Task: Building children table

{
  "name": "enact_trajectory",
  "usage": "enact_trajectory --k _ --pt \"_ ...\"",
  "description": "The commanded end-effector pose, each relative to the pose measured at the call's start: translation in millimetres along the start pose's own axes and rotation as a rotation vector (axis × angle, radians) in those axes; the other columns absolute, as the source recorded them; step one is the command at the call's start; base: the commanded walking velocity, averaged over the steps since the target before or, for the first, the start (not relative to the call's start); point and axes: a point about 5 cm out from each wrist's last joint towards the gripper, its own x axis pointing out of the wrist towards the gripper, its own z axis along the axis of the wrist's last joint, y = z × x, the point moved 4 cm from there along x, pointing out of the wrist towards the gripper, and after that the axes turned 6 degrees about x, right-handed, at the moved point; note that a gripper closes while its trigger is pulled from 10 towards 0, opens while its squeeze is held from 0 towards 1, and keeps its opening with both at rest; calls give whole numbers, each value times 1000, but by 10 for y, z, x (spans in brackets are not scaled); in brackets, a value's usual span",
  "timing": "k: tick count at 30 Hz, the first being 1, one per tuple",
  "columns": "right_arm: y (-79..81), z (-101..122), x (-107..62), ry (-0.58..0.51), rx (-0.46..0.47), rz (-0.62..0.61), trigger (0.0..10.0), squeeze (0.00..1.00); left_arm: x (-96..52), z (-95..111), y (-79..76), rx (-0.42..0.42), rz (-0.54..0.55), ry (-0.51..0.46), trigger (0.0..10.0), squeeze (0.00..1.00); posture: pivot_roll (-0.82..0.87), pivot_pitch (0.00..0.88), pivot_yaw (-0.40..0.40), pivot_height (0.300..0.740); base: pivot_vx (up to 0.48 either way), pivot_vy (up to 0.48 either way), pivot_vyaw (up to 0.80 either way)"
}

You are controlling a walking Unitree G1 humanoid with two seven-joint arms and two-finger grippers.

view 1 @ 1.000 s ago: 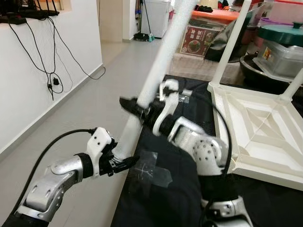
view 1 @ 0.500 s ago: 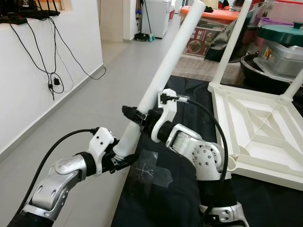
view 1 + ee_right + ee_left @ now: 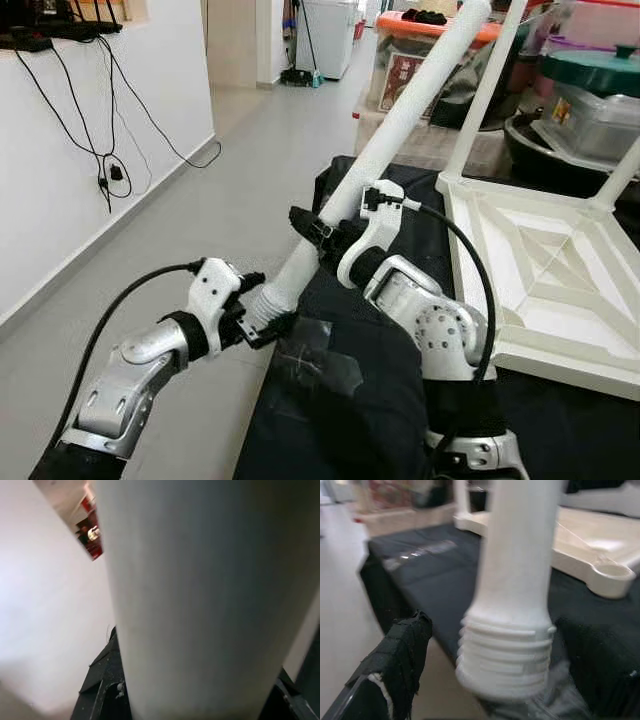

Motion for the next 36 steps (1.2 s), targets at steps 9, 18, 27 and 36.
enact_trajectory --k 9,18,27,36 --pt "-734 845 -221 -190 -472 -265 0 0 -253 -183 40 -53 152 32 10000 682 69 0 -99 740 0 0 0" --pt "-1359 1372 -674 -225 -790 -572 0 0 -305 -304 13 -70 241 64 10000 0 59 0 -97 740 0 0 0" --pt "-1667 1368 -910 -170 -875 -705 0 0 -282 -320 -9 -72 249 65 10000 0 45 0 -90 740 0 0 0" --pt "-1608 1039 -759 -152 -731 -611 0 0 -224 -222 16 -100 288 12 10000 0 49 0 -90 740 0 0 -178"
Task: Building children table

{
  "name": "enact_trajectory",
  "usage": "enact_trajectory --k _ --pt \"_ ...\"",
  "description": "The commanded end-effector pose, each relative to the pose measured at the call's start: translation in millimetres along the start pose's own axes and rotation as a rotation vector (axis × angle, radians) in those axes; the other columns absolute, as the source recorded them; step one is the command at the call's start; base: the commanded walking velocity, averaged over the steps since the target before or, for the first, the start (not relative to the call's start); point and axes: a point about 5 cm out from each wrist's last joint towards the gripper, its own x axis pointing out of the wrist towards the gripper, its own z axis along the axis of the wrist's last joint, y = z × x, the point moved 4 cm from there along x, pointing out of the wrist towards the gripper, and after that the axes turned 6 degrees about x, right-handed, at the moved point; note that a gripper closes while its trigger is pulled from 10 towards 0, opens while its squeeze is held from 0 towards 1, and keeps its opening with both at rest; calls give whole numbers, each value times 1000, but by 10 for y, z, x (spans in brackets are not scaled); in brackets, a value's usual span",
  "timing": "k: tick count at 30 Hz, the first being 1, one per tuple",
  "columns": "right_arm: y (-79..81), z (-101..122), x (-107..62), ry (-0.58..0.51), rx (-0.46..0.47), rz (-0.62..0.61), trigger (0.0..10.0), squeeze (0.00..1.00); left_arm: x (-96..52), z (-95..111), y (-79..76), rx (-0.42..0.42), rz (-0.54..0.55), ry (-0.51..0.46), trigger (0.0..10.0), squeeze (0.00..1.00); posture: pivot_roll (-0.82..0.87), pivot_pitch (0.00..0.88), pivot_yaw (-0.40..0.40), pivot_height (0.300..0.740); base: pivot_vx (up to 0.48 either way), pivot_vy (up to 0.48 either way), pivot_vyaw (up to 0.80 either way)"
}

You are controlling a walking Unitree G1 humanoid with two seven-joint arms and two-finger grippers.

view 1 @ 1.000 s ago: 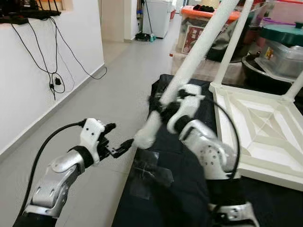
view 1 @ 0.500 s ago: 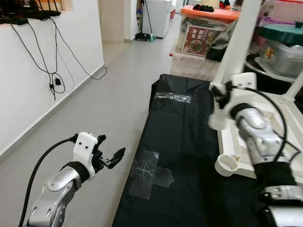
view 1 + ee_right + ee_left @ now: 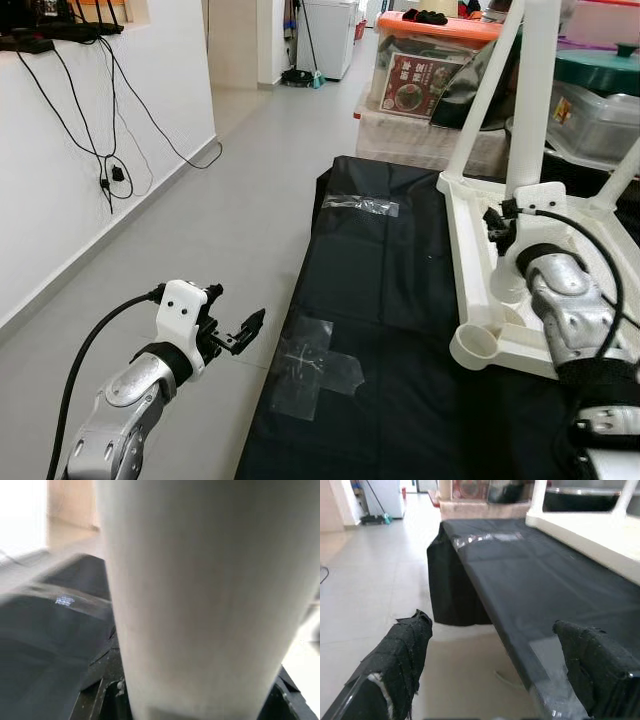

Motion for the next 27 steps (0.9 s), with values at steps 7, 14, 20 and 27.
enact_trajectory --k 7,14,20,27 --pt "308 -54 -24 -7 98 101 0 0 14 53 7 -24 49 -23 10000 0 60 0 -92 740 0 0 -800" --pt "388 -33 -41 -30 105 124 0 0 35 67 -21 -44 55 -34 10000 0 58 0 -90 740 0 -337 -114" --pt "484 36 -36 -53 164 155 0 0 61 73 -33 -54 61 -37 10000 0 60 0 -90 740 0 -469 0" --pt "620 391 -21 -141 329 236 0 0 71 92 -26 -80 77 -53 10000 0 66 0 -91 740 0 -201 0"
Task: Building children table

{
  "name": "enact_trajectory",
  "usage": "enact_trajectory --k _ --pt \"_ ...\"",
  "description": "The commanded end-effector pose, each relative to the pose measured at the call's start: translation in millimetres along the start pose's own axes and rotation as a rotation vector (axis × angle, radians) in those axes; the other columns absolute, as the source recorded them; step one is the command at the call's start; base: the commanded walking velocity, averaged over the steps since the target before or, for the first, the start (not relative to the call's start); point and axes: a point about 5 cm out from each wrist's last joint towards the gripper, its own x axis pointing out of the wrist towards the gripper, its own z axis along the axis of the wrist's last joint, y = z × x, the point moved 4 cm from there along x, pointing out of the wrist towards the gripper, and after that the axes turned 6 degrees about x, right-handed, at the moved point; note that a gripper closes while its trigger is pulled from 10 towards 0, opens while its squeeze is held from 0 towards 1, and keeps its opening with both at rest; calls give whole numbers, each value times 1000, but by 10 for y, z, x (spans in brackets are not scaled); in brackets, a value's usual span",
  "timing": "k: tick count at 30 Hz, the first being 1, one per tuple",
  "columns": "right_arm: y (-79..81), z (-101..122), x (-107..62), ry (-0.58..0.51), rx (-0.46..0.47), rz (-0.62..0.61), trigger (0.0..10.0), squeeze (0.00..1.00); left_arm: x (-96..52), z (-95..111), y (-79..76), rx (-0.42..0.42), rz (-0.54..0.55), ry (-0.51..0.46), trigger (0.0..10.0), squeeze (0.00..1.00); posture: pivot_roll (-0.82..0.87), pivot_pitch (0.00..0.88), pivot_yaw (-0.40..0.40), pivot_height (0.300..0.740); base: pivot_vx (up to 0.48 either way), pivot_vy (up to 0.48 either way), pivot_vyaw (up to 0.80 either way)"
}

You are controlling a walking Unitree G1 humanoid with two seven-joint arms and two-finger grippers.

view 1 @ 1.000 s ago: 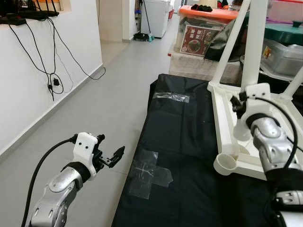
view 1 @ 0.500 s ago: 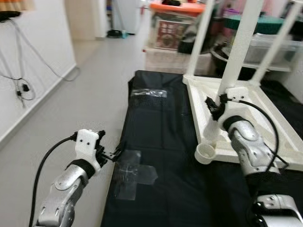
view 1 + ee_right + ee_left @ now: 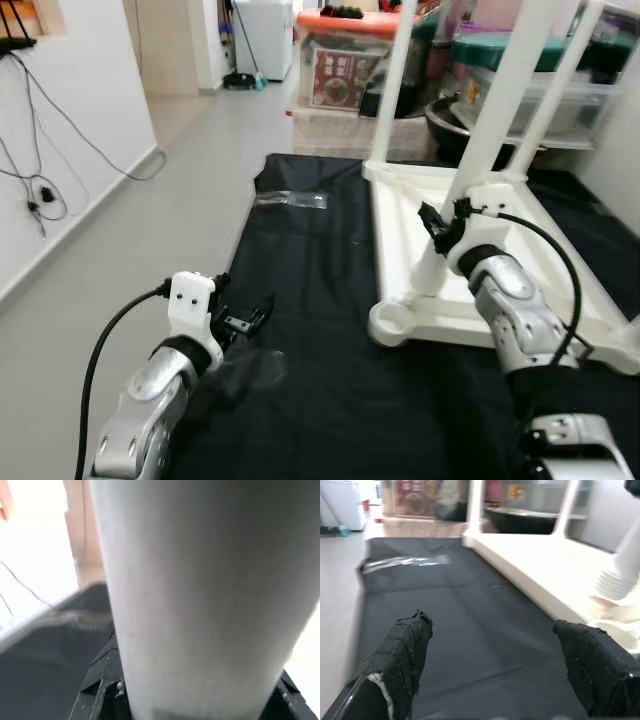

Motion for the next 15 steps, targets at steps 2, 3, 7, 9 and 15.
enact_trajectory --k 2,3,7,9,15 --pt "155 185 27 -52 48 66 0 0 -10 -9 32 -17 21 3 10000 0 66 0 -91 740 0 0 0" --pt "155 185 27 -52 48 66 0 0 -10 -9 32 -17 21 3 10000 0 66 0 -91 740 0 0 0" --pt "198 148 -6 -42 31 90 0 0 -24 -26 25 -20 22 7 10000 0 64 0 -90 740 0 0 0" --pt "218 136 -20 -38 26 104 0 0 -26 -29 26 -20 22 8 10000 0 64 0 -88 740 0 0 0" --pt "340 -12 -128 19 -18 190 0 0 -27 -43 70 -25 36 12 10000 0 55 0 -81 740 0 0 0"
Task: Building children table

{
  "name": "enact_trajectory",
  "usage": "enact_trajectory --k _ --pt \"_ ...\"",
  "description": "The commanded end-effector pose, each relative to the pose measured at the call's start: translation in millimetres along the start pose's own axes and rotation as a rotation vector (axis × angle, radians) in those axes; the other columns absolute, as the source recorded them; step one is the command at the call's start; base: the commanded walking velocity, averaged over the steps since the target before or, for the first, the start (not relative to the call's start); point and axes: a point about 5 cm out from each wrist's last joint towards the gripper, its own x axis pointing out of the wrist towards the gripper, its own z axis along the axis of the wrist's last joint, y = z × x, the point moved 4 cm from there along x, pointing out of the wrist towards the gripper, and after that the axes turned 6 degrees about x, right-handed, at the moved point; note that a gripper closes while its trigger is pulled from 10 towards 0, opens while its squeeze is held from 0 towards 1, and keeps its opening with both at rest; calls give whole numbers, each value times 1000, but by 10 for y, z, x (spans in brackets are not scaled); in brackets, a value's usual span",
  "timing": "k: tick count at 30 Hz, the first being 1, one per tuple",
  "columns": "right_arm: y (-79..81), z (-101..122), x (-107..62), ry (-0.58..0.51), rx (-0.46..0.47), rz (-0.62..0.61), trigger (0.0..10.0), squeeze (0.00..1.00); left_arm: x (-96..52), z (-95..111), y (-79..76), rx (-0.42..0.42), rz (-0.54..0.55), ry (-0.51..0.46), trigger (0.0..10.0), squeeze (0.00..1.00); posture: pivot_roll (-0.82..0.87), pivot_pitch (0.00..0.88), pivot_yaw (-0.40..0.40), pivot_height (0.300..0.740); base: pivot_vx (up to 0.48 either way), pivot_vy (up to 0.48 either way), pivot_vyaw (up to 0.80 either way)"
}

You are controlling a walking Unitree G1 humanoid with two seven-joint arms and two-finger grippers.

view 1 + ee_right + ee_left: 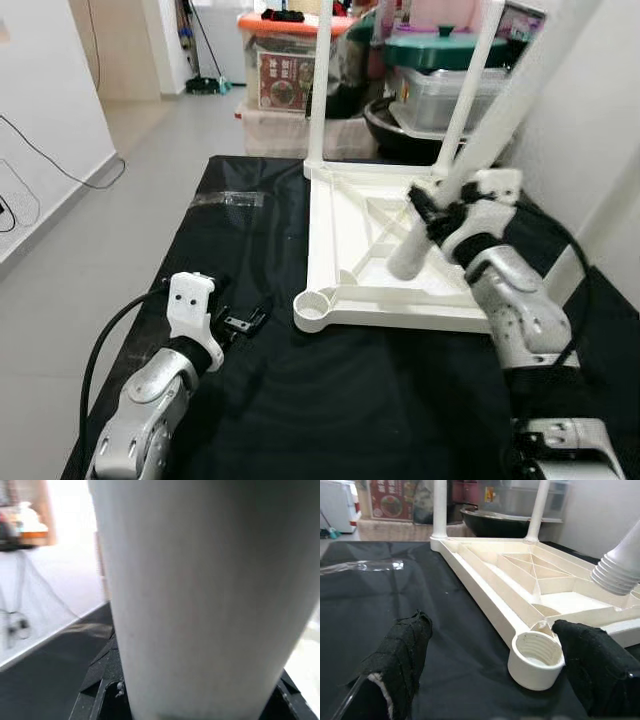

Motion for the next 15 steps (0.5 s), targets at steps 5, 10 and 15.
enact_trajectory --k 5,10,15 --pt "164 -275 -59 69 -36 33 0 0 3 -18 81 -6 27 9 10000 0 55 0 -80 740 0 0 0" --pt "299 -437 -82 94 -73 72 0 0 7 -4 103 -4 40 4 10000 0 59 0 -82 740 0 0 0" --pt "344 -574 -47 77 -133 58 0 0 -9 5 156 -3 65 3 10000 0 68 0 -88 740 0 0 0"
